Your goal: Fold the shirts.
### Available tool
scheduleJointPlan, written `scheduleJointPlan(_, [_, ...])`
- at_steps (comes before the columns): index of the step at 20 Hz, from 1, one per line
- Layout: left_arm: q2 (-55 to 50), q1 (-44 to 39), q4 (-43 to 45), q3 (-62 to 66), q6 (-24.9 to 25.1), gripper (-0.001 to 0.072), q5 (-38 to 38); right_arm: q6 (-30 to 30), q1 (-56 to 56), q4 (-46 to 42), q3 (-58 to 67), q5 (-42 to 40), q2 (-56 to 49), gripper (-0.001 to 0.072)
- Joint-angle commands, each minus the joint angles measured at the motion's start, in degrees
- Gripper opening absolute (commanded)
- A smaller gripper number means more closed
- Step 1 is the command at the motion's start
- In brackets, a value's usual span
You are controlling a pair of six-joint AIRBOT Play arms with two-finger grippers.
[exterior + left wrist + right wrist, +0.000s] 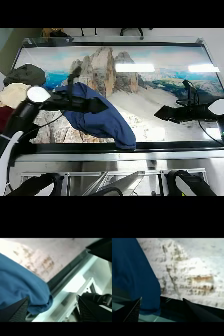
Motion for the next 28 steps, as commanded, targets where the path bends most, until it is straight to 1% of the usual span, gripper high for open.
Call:
scheduleJointPlan(1, [6.58,12.04,13.11,-6.21,-3.13,0.0658,-7.69,-4.13,-0.48,4.92,-1.90,4.59,-3.30,0.0586])
scheduleJointPlan(2, [9.40,15.63,18.05,-10.86,-4.11,0.0658,-8.15,-5.90,1.44,6.91,-4.42,2.10,-4.02,0.0586])
scheduleJointPlan(3, [11.82,18.88,19.41,-15.89,-4.00,0.0658,-7.69,-6.93,3.54,8.17,-6.71,-0.48,-4.85,0.0586])
scheduleJointPlan(4, [13.90,22.32,18.43,-21.46,-3.56,0.0658,-5.84,-7.17,5.92,9.07,-8.81,-2.93,-6.05,0.0586])
scheduleJointPlan(6, [15.93,26.27,14.69,-30.58,0.20,0.0658,-0.07,-7.43,11.02,9.64,-10.93,-6.08,-9.46,0.0586])
scheduleJointPlan(8, [15.15,26.97,11.74,-35.80,3.67,0.0658,5.62,-10.23,15.93,9.66,-10.99,-9.09,-13.53,0.0586])
scheduleJointPlan(9, [13.38,26.84,10.73,-36.81,4.17,0.0658,8.39,-10.91,17.81,9.64,-10.97,-11.23,-15.67,0.0586])
scheduleJointPlan(11, [8.52,25.90,6.82,-36.28,6.08,0.0658,11.15,-10.93,18.86,9.62,-10.95,-13.38,-19.58,0.0586])
scheduleJointPlan(12, [5.75,24.85,4.24,-34.88,7.91,0.0658,11.32,-10.95,18.78,9.20,-10.95,-13.55,-21.31,0.0585])
scheduleJointPlan(14, [0.61,21.88,0.39,-30.42,10.08,0.0658,11.23,-11.74,18.73,8.81,-10.95,-13.55,-23.19,0.0585])
scheduleJointPlan(18, [-8.57,15.41,1.25,-21.03,9.92,0.0657,12.66,-11.76,18.80,9.73,-10.95,-13.75,-23.56,0.0577])
scheduleJointPlan(20, [-13.16,13.94,1.27,-18.01,9.92,0.0656,12.46,-11.74,18.82,9.75,-10.95,-13.77,-23.61,0.0577])
scheduleJointPlan(21, [-15.17,13.84,1.22,-16.90,9.90,0.0587,11.74,-11.74,18.82,9.75,-10.95,-13.79,-23.61,0.0576])
scheduleJointPlan(22, [-17.16,13.84,1.25,-15.91,9.94,0.0486,10.64,-11.74,18.82,9.75,-10.95,-13.79,-23.61,0.0574])
scheduleJointPlan(23, [-18.60,13.84,1.20,-15.17,9.94,0.0459,9.55,-11.74,18.82,9.75,-10.95,-13.77,-23.61,0.0567])
scheduleJointPlan(24, [-19.65,13.84,1.20,-14.29,9.94,0.0432,8.46,-11.76,18.82,9.79,-10.95,-13.77,-23.61,0.0421])
scheduleJointPlan(25, [-20.09,13.84,1.20,-13.33,10.14,0.0173,7.43,-13.16,18.82,10.45,-10.95,-13.73,-23.61,0.0204])
scheduleJointPlan(26, [-19.96,13.84,1.11,-12.41,11.39,0.0019,6.56,-15.15,18.82,12.20,-10.95,-13.68,-23.61,0.0070])
scheduleJointPlan(27, [-19.37,13.84,1.07,-11.32,11.43,0.0018,6.01,-16.94,18.82,15.28,-10.91,-13.51,-23.58,0.0021])
scheduleJointPlan(28, [-18.38,13.84,0.98,-10.32,11.39,0.0018,5.66,-19.12,18.82,18.91,-10.71,-13.49,-23.56,0.0021])
